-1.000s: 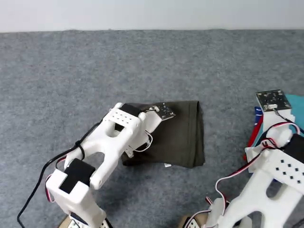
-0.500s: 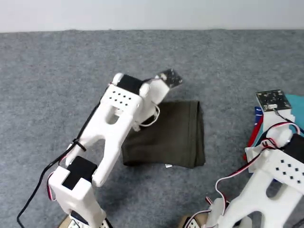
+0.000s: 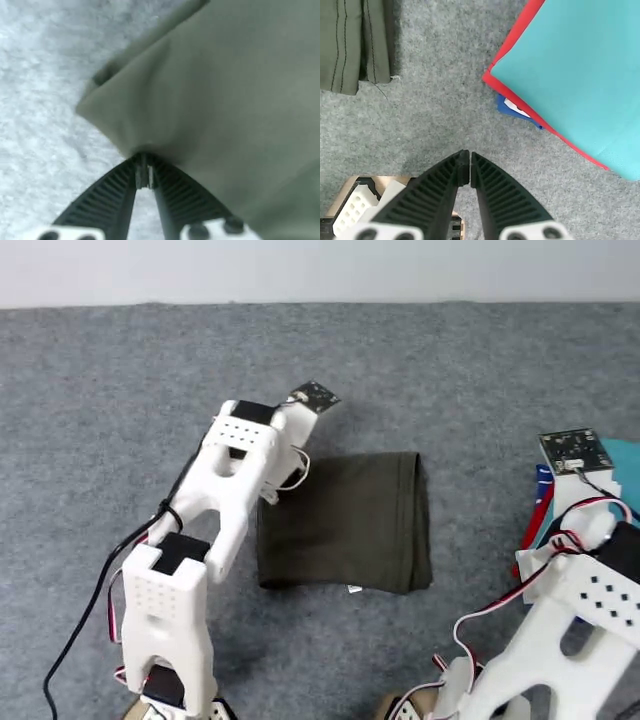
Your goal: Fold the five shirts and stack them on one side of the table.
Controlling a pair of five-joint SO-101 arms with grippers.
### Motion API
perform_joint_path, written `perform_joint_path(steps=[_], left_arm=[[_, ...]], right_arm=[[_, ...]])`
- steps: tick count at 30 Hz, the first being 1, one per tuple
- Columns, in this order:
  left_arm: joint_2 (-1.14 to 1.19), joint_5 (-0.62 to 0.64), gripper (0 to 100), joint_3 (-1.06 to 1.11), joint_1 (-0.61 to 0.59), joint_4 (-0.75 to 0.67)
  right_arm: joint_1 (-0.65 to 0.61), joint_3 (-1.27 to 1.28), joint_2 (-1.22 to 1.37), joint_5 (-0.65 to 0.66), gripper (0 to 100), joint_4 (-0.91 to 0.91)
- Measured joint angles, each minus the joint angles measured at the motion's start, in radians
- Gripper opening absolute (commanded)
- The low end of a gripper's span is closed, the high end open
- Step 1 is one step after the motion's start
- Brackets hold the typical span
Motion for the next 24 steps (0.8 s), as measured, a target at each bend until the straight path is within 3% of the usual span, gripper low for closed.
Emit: perform_joint_path(steps=[5, 13, 18, 24], left_arm=[[-0.04, -0.003, 1, -0.028, -0.006, 0.044], [-0.318, 0.0, 1, -0.029, -0.074, 0.19], [-0.431, 0.0, 1, -0.029, -0.236, 0.293], [-0.578, 0.0, 1, 0.003, -0.505, 0.33]], right_arm=[[0.0, 0.0, 0.0, 0.0, 1.4, 0.006], [0.0, 0.0, 0.0, 0.0, 1.5, 0.009], [-0.021, 0.0, 0.003, -0.078, 1.5, 0.009], [-0.219, 0.0, 0.112, -0.201, 1.5, 0.011]])
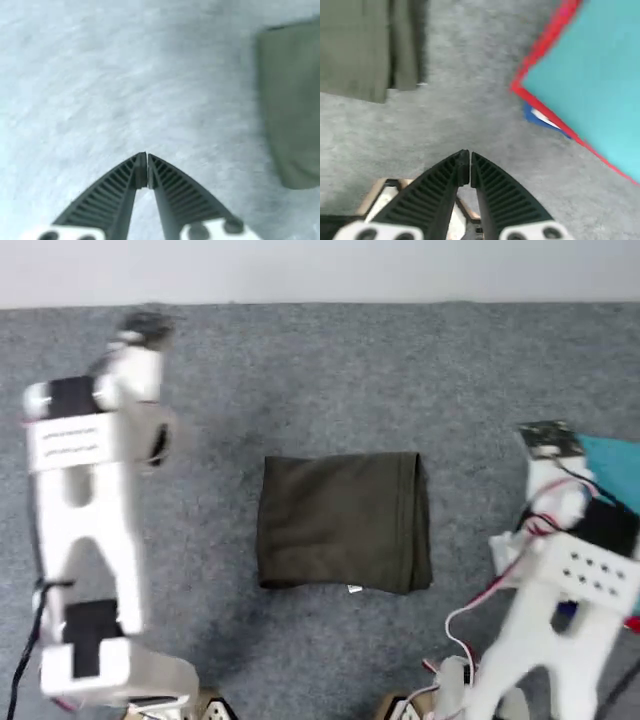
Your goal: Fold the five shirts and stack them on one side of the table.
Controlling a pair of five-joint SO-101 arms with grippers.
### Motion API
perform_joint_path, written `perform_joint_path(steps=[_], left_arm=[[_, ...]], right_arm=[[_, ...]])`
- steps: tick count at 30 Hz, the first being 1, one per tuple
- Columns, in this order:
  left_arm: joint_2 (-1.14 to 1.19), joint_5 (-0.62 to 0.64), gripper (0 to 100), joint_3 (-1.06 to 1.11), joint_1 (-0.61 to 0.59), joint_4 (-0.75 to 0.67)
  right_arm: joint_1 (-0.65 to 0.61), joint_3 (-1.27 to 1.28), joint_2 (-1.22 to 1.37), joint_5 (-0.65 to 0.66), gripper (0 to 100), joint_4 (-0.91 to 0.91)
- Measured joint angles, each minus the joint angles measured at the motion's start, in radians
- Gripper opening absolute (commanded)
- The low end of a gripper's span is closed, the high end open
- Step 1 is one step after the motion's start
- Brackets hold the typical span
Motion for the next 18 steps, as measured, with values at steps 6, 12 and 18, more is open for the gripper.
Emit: perform_joint_path(steps=[6, 12, 18], left_arm=[[-0.222, -0.158, 1, 0.183, -0.25, 0.0], [-0.404, -0.292, 1, 0.331, -0.468, 0.003], [-0.434, -0.316, 1, 0.405, -0.644, -0.029]], right_arm=[[-0.235, 0.0, 0.199, -0.189, 1.5, -0.017], [-0.391, 0.0, 0.304, -0.253, 2.0, -0.132], [-0.46, 0.054, 0.338, -0.261, 13.4, -0.255]])
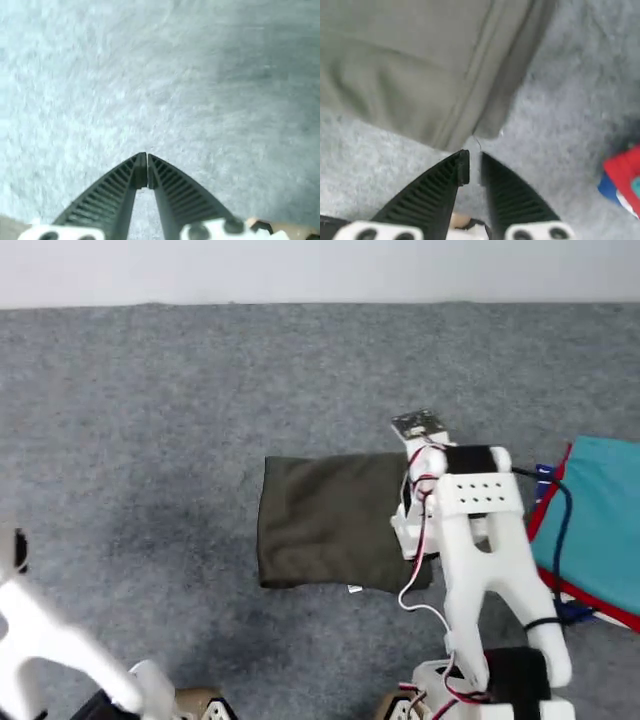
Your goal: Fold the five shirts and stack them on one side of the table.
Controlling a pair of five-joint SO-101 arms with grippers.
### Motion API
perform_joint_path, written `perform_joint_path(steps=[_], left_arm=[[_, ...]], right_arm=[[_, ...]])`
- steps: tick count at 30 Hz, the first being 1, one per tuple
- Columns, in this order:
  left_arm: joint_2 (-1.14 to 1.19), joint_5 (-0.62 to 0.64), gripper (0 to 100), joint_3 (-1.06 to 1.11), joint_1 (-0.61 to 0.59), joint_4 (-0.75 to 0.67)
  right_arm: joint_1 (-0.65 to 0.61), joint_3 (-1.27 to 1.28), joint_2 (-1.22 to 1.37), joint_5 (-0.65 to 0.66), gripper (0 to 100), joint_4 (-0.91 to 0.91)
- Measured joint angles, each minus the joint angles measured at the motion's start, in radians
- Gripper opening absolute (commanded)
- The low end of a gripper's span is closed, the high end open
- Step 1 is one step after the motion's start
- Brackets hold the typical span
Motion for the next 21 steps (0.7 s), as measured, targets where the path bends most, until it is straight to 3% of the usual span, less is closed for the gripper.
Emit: perform_joint_path(steps=[5, 13, 18, 21], left_arm=[[0.0, -0.006, 1, 0.066, -0.072, -0.077], [0.0, -0.006, 1, 0.15, -0.077, -0.187], [0.0, -0.006, 1, 0.186, -0.077, -0.233], [0.0, -0.006, 1, 0.203, -0.077, -0.242]], right_arm=[[-0.035, 0.089, 0.003, -0.037, 13.3, -0.107], [-0.104, 0.219, 0.003, -0.046, 13.1, -0.255], [-0.103, 0.224, 0.003, -0.046, 1.0, -0.265], [-0.112, 0.224, 0.003, -0.046, 1.8, -0.287]])
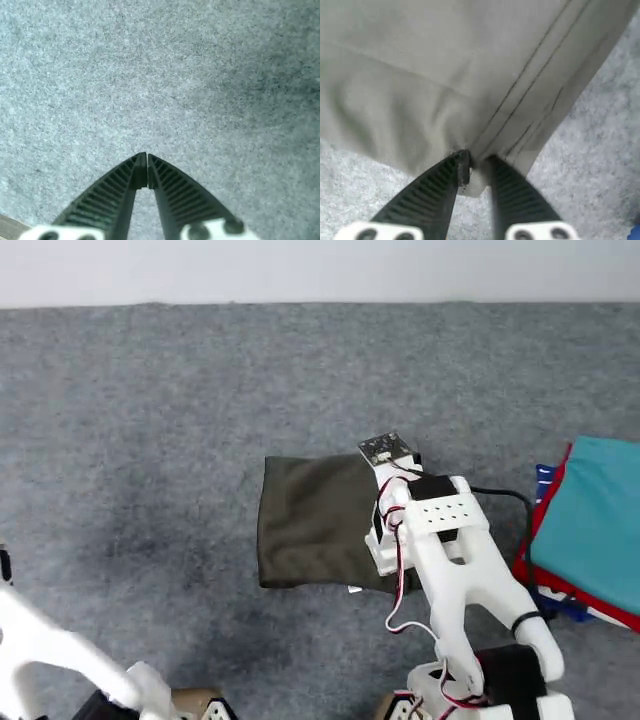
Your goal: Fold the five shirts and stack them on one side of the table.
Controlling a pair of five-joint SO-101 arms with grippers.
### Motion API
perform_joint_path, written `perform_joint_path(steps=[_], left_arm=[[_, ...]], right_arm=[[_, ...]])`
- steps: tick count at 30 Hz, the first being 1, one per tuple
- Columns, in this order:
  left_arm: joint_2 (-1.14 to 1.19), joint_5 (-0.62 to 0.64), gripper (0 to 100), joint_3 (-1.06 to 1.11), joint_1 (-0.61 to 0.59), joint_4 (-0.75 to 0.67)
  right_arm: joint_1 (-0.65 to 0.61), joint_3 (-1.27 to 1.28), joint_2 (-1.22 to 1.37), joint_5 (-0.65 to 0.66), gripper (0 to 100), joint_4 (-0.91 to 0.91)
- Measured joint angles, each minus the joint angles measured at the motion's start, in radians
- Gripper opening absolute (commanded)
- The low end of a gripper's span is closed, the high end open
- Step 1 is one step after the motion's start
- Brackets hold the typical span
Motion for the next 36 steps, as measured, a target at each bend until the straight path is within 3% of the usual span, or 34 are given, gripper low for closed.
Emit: perform_joint_path(steps=[8, 14, 24, 33, 36], left_arm=[[0.0, 0.0, 1, 0.008, 0.0, -0.005], [0.0, 0.0, 1, 0.008, 0.0, -0.005], [0.0, 0.0, 1, 0.008, 0.0, -0.005], [0.0, 0.0, 1, 0.008, 0.0, -0.005], [0.0, 0.0, 1, 0.011, 0.0, -0.005]], right_arm=[[0.003, 0.005, 0.0, 0.0, 0.9, -0.006], [0.003, 0.003, -0.012, 0.084, 0.9, 0.069], [0.196, -0.077, -0.02, 0.281, 0.9, 0.095], [0.218, -0.114, 0.097, 0.302, 1.0, 0.049], [0.218, -0.135, 0.115, 0.302, 5.5, 0.057]])
